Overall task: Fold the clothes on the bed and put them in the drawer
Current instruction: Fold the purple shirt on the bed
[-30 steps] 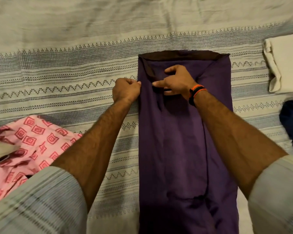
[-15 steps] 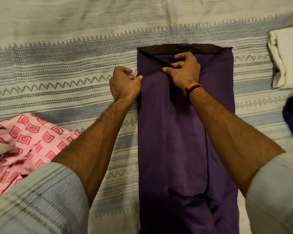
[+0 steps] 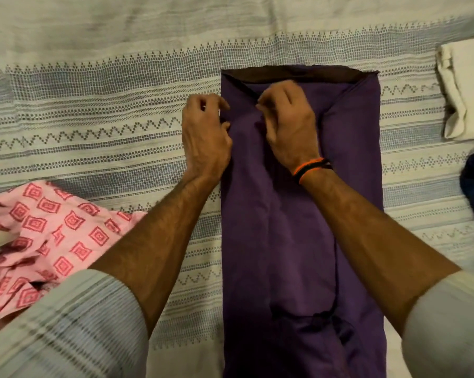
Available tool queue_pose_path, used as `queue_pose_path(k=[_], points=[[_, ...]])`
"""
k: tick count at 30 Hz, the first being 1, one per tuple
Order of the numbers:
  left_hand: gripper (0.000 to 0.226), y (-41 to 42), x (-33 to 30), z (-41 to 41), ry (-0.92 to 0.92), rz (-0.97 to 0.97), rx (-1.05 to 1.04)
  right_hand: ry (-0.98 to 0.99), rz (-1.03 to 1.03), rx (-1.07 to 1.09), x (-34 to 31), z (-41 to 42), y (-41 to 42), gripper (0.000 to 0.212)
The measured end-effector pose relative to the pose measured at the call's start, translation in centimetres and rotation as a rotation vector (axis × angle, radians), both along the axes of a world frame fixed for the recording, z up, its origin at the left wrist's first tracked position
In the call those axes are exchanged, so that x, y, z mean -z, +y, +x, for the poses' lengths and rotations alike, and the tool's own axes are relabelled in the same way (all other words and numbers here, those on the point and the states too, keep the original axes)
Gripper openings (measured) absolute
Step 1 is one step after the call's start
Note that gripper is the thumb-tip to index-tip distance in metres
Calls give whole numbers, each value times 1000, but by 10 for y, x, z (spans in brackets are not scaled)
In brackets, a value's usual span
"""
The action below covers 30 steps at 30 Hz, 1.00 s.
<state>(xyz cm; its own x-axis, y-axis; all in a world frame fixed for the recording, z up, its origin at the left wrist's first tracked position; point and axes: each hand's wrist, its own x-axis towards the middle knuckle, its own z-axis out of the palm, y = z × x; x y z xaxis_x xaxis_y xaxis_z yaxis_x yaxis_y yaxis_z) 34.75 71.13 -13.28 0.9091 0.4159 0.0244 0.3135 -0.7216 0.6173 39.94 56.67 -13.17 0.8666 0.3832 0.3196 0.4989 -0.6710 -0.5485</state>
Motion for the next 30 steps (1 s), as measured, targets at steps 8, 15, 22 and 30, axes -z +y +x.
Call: queue_pose_path(k=[8, 15, 22, 30], points=[[92, 26, 10, 15, 474, 314, 618, 201, -600, -219, 32, 10, -19, 61], [89, 11, -4, 11, 411, 309, 495, 243, -455, -77, 7, 2, -7, 56], [82, -3, 0, -73, 267, 196, 623, 222, -521, -342, 10, -91, -40, 57], [140, -8, -21, -95, 640, 468, 674, 269, -560, -205, -16, -110, -48, 57]])
